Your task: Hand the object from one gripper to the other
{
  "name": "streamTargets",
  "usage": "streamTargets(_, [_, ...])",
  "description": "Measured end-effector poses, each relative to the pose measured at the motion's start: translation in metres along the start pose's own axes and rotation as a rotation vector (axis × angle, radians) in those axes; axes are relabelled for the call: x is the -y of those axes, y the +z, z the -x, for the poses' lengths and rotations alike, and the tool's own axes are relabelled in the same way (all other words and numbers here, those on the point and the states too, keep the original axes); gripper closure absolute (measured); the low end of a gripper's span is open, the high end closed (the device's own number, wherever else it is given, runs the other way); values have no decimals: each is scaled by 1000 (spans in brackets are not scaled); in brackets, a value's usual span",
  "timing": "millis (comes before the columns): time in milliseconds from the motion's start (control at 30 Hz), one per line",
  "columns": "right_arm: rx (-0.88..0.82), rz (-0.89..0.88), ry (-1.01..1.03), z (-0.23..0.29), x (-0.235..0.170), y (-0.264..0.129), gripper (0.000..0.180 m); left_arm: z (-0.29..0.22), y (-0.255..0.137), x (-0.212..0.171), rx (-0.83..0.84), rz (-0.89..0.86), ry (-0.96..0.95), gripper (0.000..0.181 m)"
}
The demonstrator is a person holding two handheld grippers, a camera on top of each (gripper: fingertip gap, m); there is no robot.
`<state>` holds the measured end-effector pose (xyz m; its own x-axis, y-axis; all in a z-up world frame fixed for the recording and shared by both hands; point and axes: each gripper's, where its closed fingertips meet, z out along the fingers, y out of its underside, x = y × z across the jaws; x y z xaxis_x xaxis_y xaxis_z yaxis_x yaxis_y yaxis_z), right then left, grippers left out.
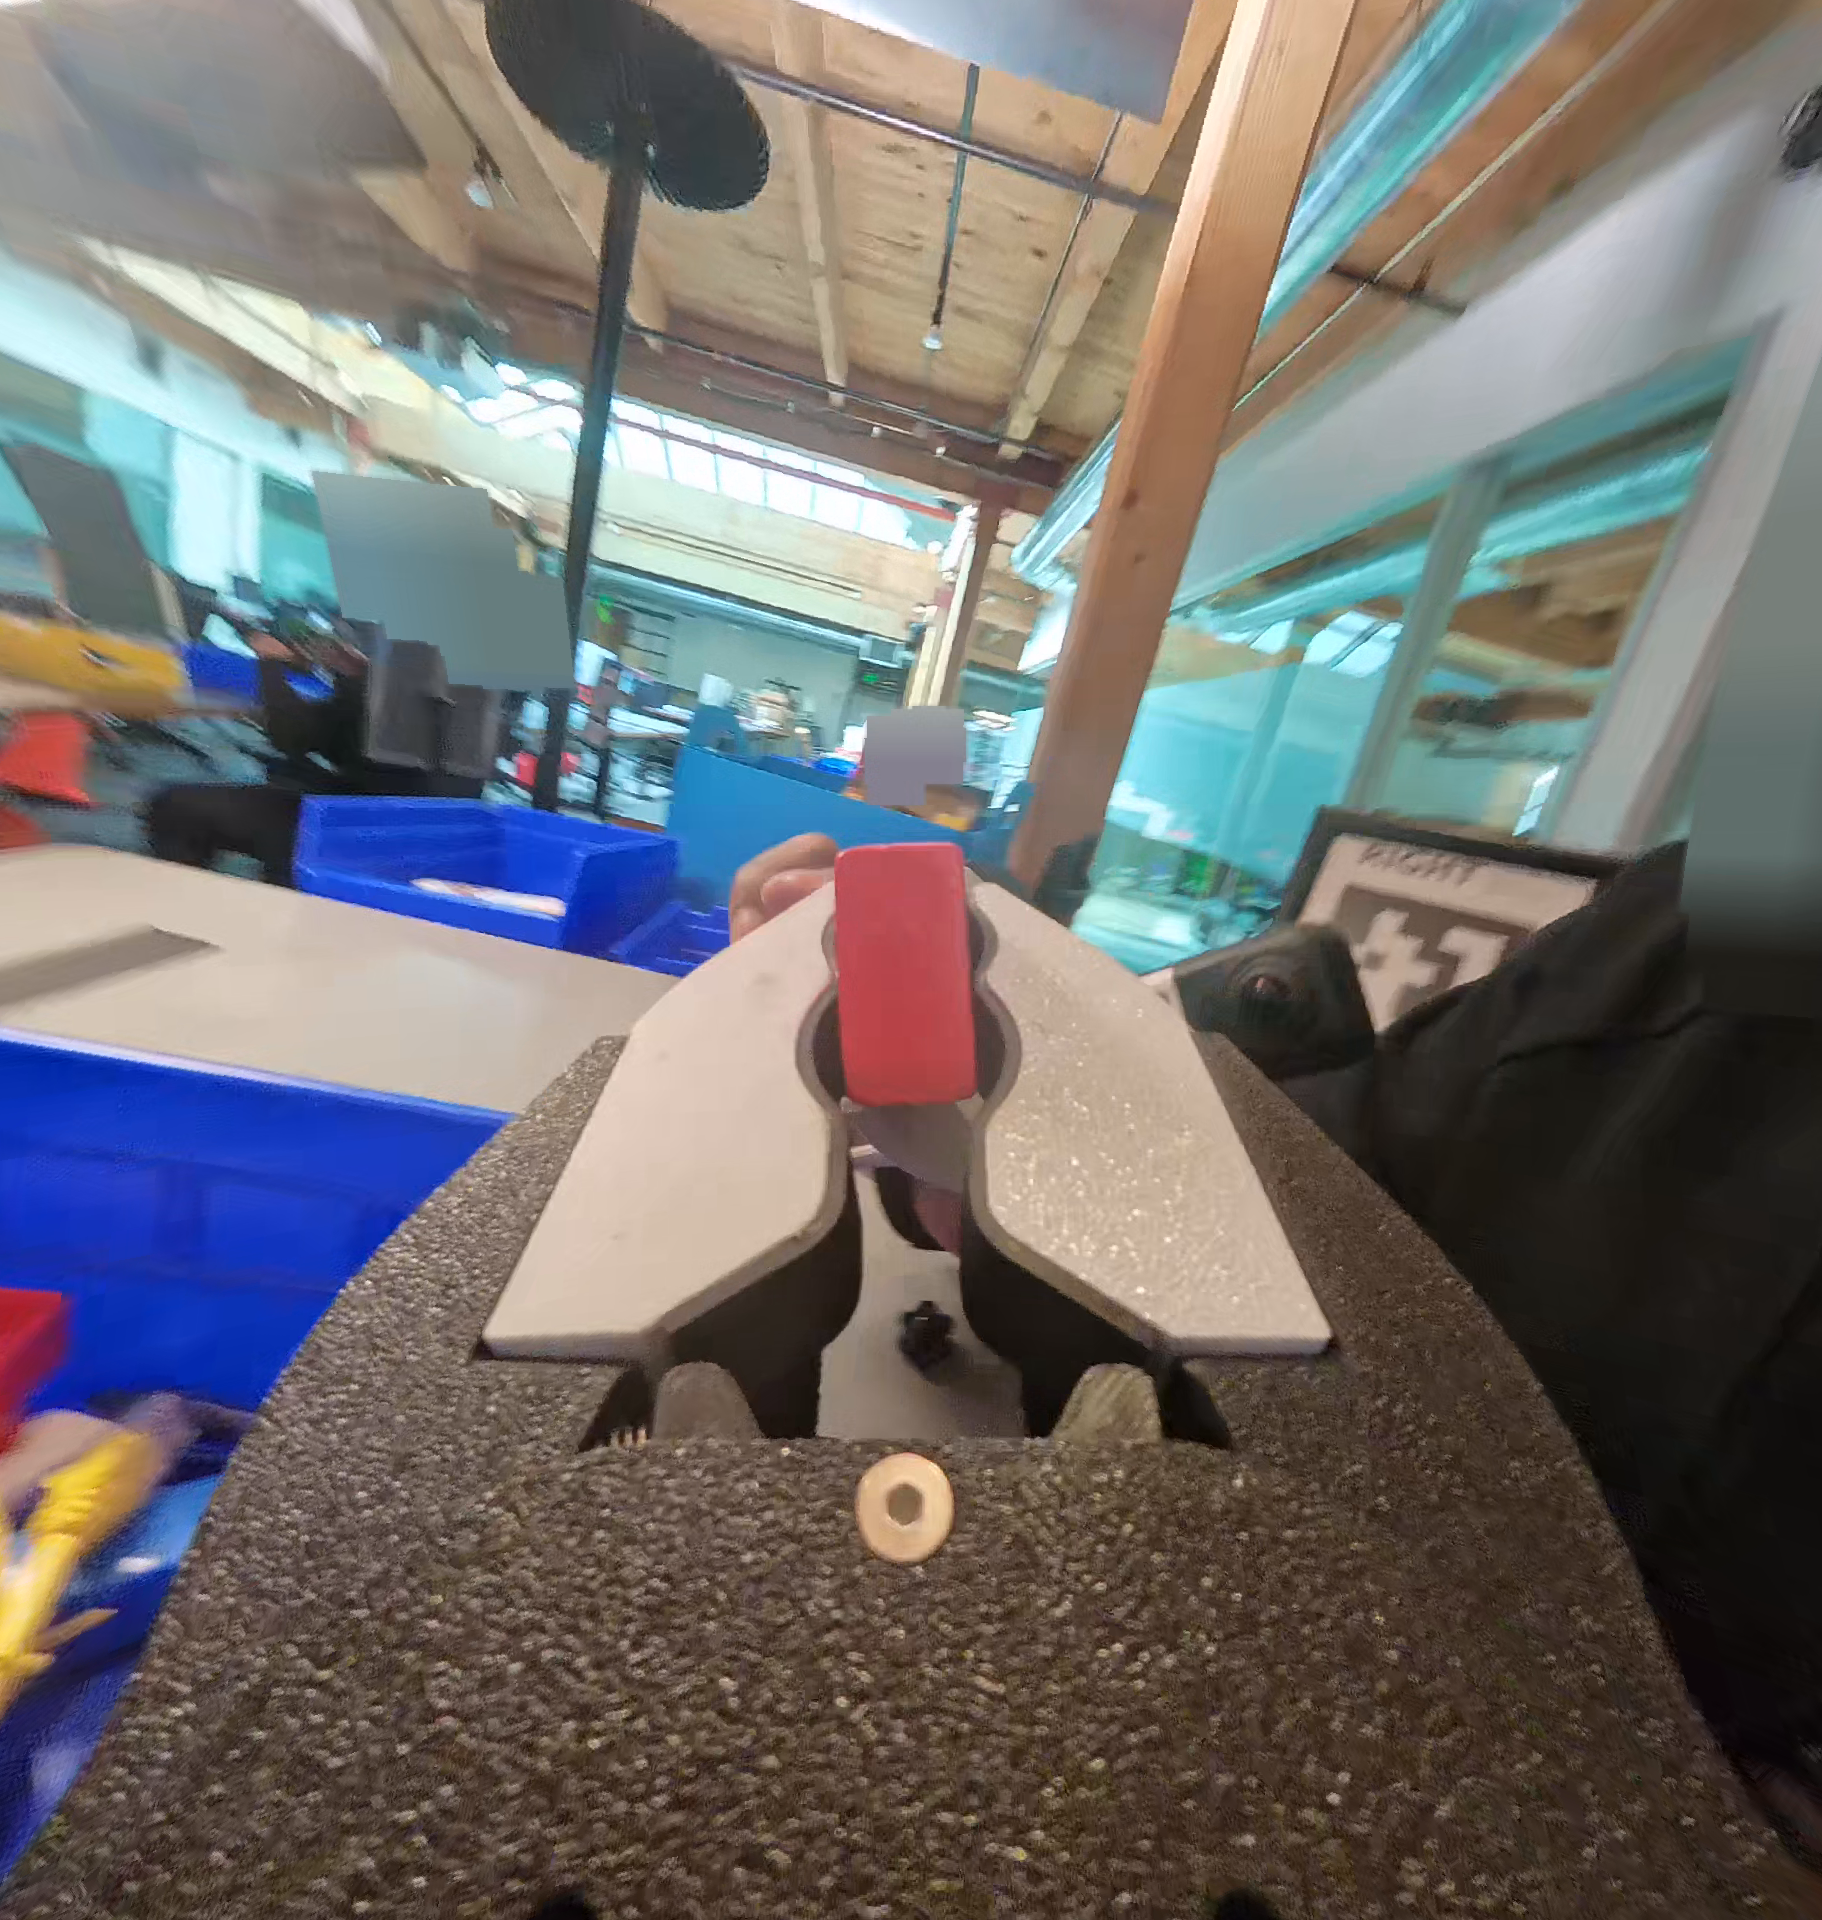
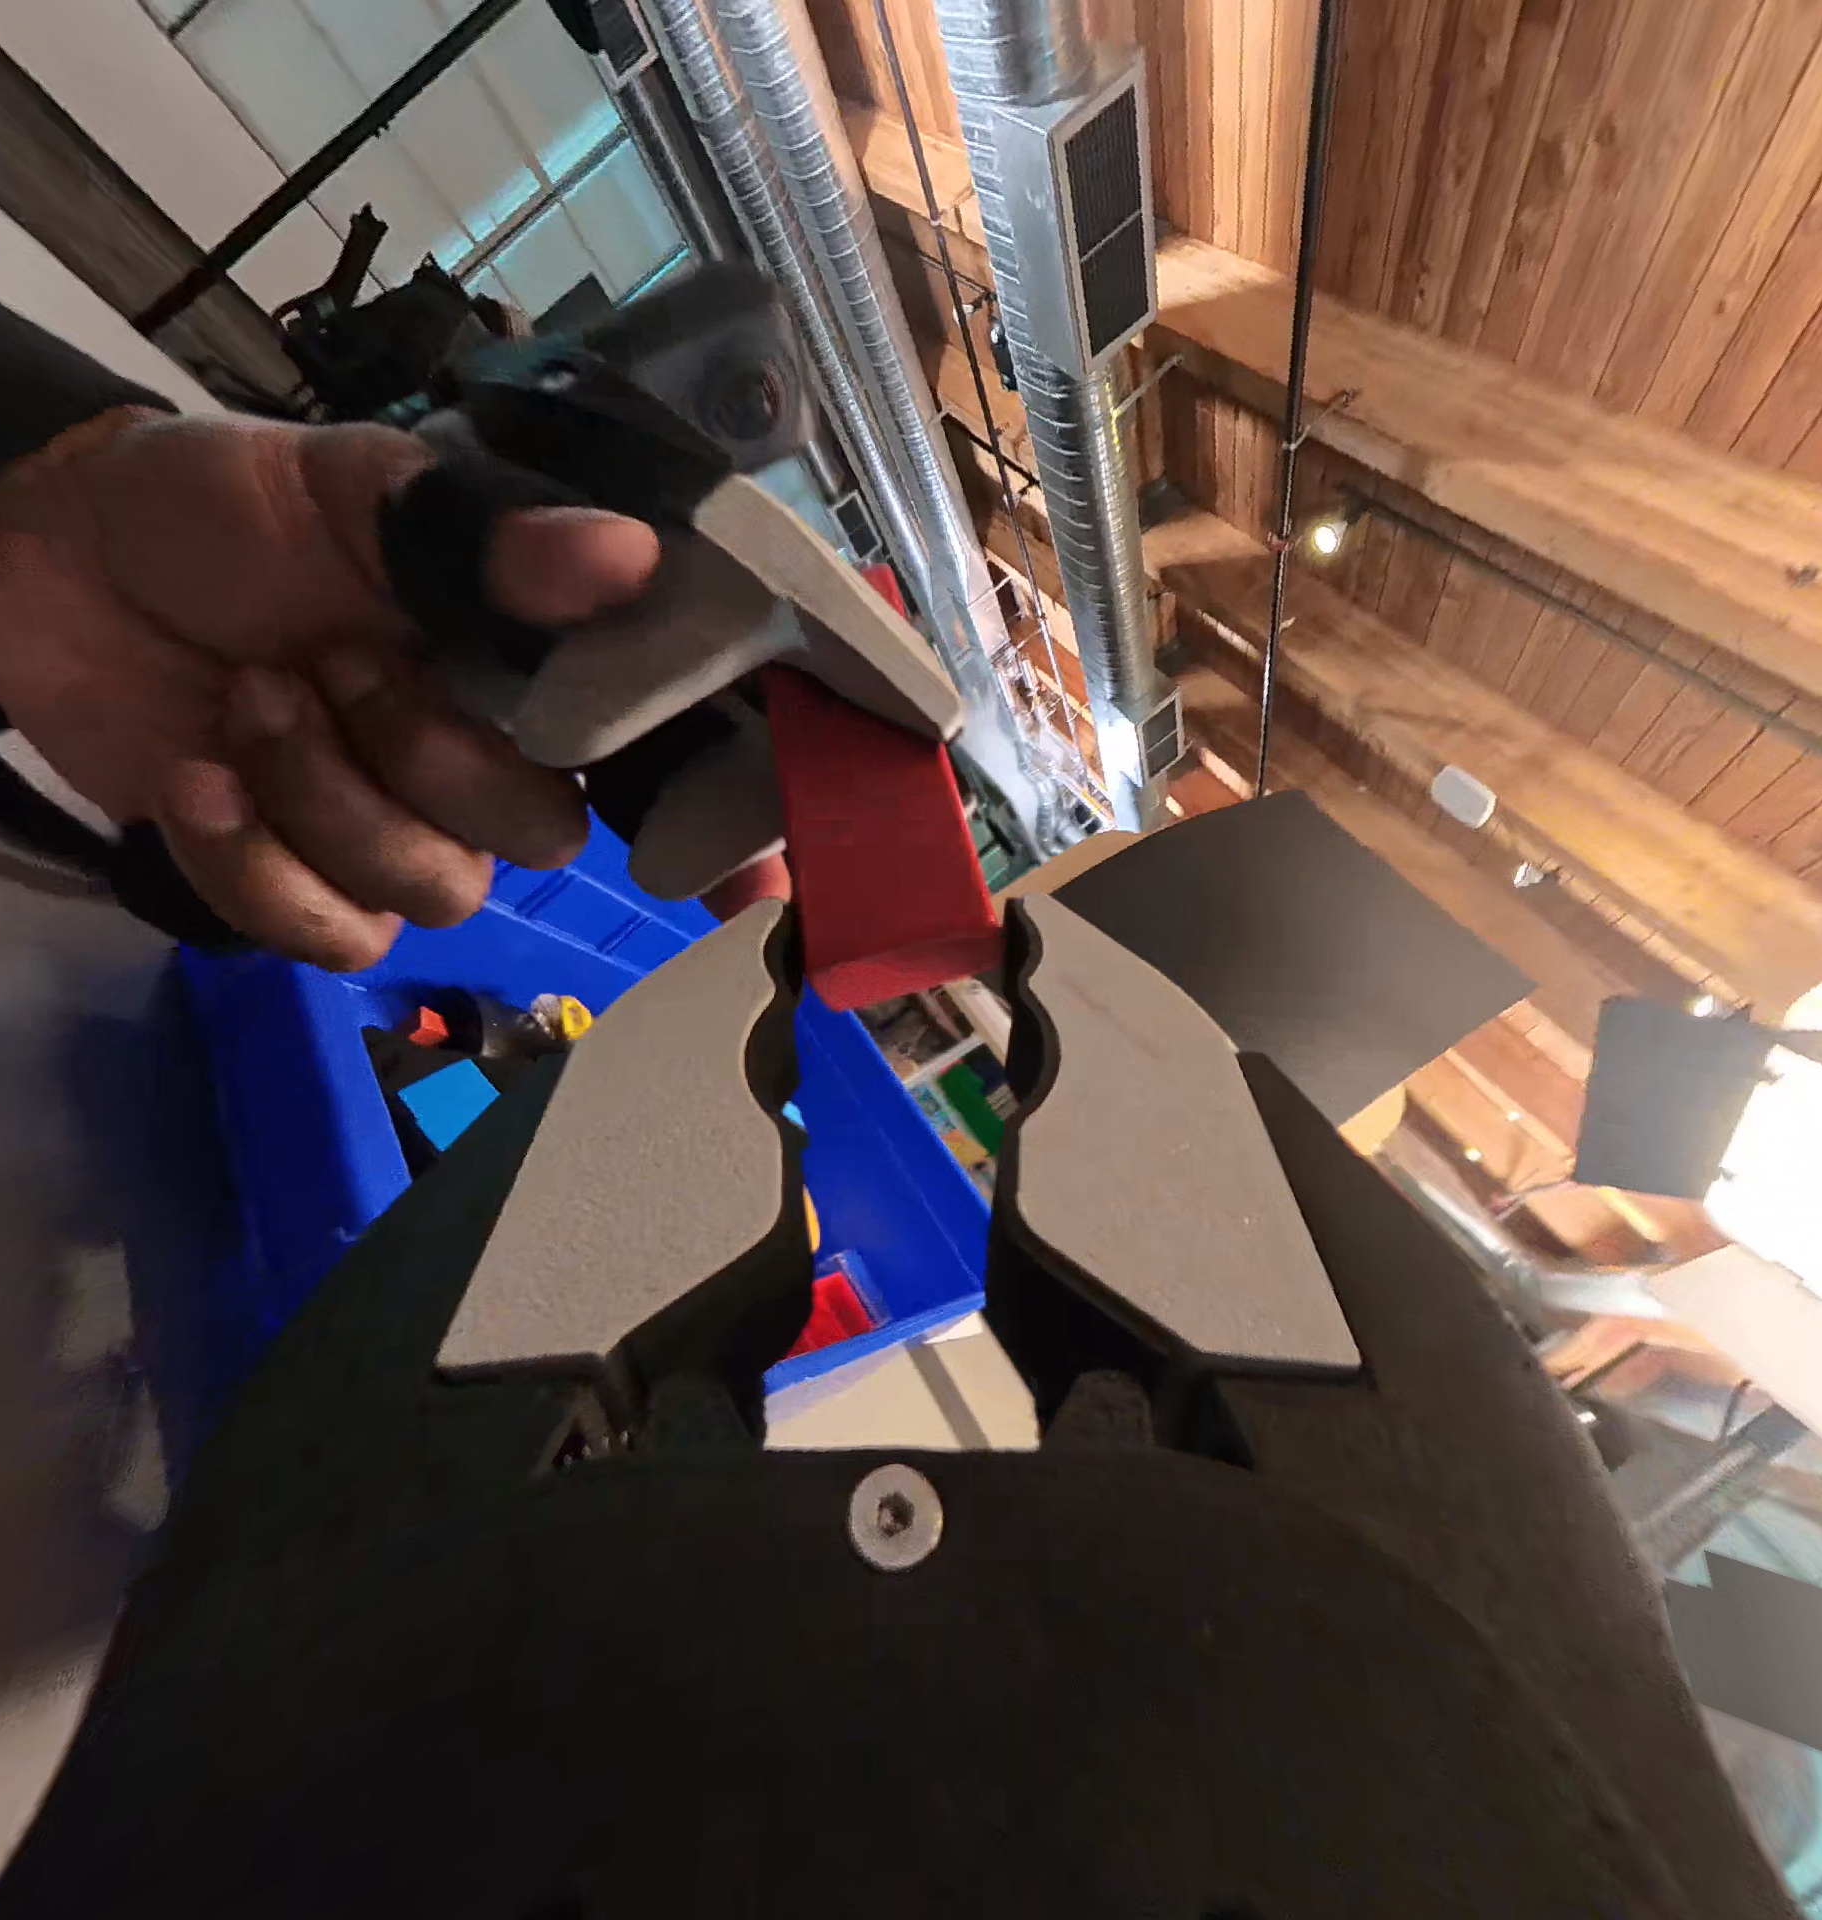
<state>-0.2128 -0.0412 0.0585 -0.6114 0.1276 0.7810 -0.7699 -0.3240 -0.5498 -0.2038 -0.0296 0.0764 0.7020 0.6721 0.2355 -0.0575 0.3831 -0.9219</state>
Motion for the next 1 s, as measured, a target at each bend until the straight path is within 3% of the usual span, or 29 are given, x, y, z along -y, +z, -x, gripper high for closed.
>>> streamTargets(233, [-36, 41, 75, -8, -4, 3, 136, -1, -12, 27, 288, -5, 701, 163])
streamTargets(367, [53, -25, 162, -2, 8, 0, 132, -20, -3, 4, 205, 123, 997, 163])
streamTargets(467, [189, -61, 249, 6, 16, -4, 130, -32, 0, -16, 110, 193, 1117, 163])
streamTargets(567, [351, -56, 258, 25, 17, -11, 153, -39, -2, -29, 15, 233, 1107, 163])
streamTargets(600, [344, -51, 232, 27, 16, -12, 154, -38, -2, -31, 10, 244, 1100, 162])
streamTargets(667, [289, -36, 172, 21, 12, -10, 156, -33, -2, -29, 37, 244, 1059, 160])
streamTargets(800, [91, 28, -82, 2, -3, -6, 163, -11, 0, -13, 193, 195, 899, 133])
streamTargets(1000, [-24, 65, -315, -11, -13, -10, 164, 7, -1, -28, 182, 326, 518, 117])
